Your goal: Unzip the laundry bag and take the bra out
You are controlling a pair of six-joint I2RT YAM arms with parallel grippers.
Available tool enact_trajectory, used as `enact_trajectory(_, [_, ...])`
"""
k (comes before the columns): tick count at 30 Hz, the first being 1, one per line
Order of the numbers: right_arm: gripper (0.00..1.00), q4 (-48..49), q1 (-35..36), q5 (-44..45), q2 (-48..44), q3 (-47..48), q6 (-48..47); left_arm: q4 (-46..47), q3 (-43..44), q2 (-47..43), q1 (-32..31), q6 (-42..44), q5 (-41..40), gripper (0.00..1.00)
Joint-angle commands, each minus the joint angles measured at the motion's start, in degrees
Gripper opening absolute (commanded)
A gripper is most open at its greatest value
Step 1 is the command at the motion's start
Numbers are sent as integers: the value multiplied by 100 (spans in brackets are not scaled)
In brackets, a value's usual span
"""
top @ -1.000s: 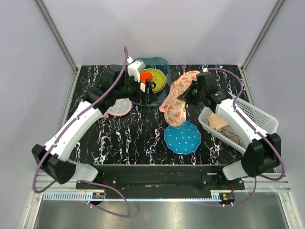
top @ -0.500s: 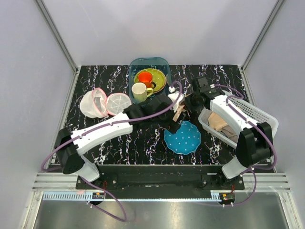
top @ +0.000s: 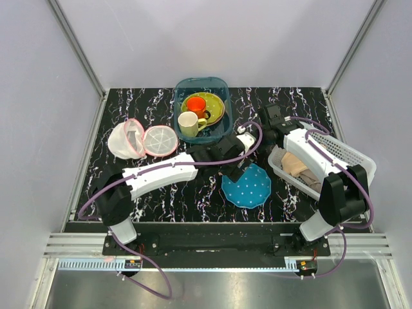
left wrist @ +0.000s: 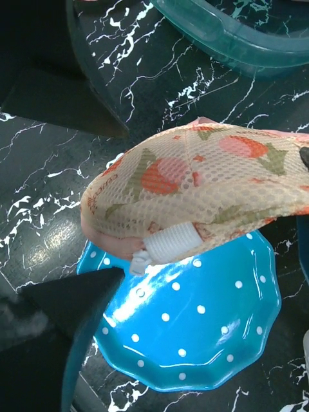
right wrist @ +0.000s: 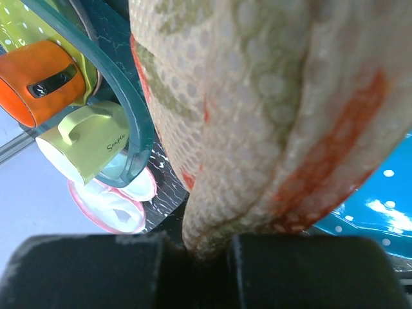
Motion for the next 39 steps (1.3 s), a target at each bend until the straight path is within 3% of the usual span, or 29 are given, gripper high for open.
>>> enact_trajectory(1, [0,31,-34,-81,-160,63,140,383,131,2,-28,288,-480,74])
enact_trajectory(2, [0,31,-34,-72,-143,72,122,340,140,46,-28,297,-489,63])
enact_trajectory(3, [0,31,-34,-72,-134,81,122,261,201,63,7,341,-489,43])
enact_trajectory(4, [0,31,-42,-81,-125,72,96,147,419,107,50,341,-411,0])
enact_trajectory(7, [0,214,-95,-221,-116,28,-262,-197,676,12,331,394,229,0])
enact_trajectory(12, [19,76,-192,-319,7,614,-1862,-346,737,-498,919,639,1610,0])
enact_trajectory(14, [33,-57,-192,-265,-54,757,-2591,-495,738,-595,1148,684,2146,0])
enact_trajectory(16, [65,4,-192,-361,-264,740,-3266,-566,729,-701,1509,737,2628,0])
enact_trajectory(17, [75,135,-200,-458,-379,618,-3462,-583,720,-736,1606,745,2744,0])
enact_trajectory(18, [90,302,-192,-702,-510,513,-3638,-592,729,-762,1746,772,2815,0])
enact_trajectory(20, [99,960,-192,-967,-1002,127,-3964,-619,746,-807,1826,807,2912,0])
enact_trajectory(22, [100,1461,-201,-1389,-1440,-24,-4314,-662,842,-807,1905,868,3026,0])
enact_trajectory(26, [98,1490,-200,-1619,-1882,45,-5167,-899,966,-833,2002,1149,3228,0])
enact_trajectory(28, [91,1620,-201,-2029,-2171,37,-5910,-987,984,-842,2020,1307,3229,0])
enact_trajectory(30, [88,1718,-192,-2993,-2365,-33,-6633,-1146,1010,-850,2028,1518,3228,0])
enact_trajectory(33, [82,2148,-200,-3551,-2813,-402,-7742,-1208,1010,-868,2037,1677,3334,0])
enact_trajectory(37, [84,2939,-192,-3377,-3086,-938,-9025,-1313,1142,-859,2046,1765,3492,0])
enact_trajectory(39, [93,2975,-157,-3656,-3095,-1210,-9770,-1339,1203,-851,2055,1800,3510,0])
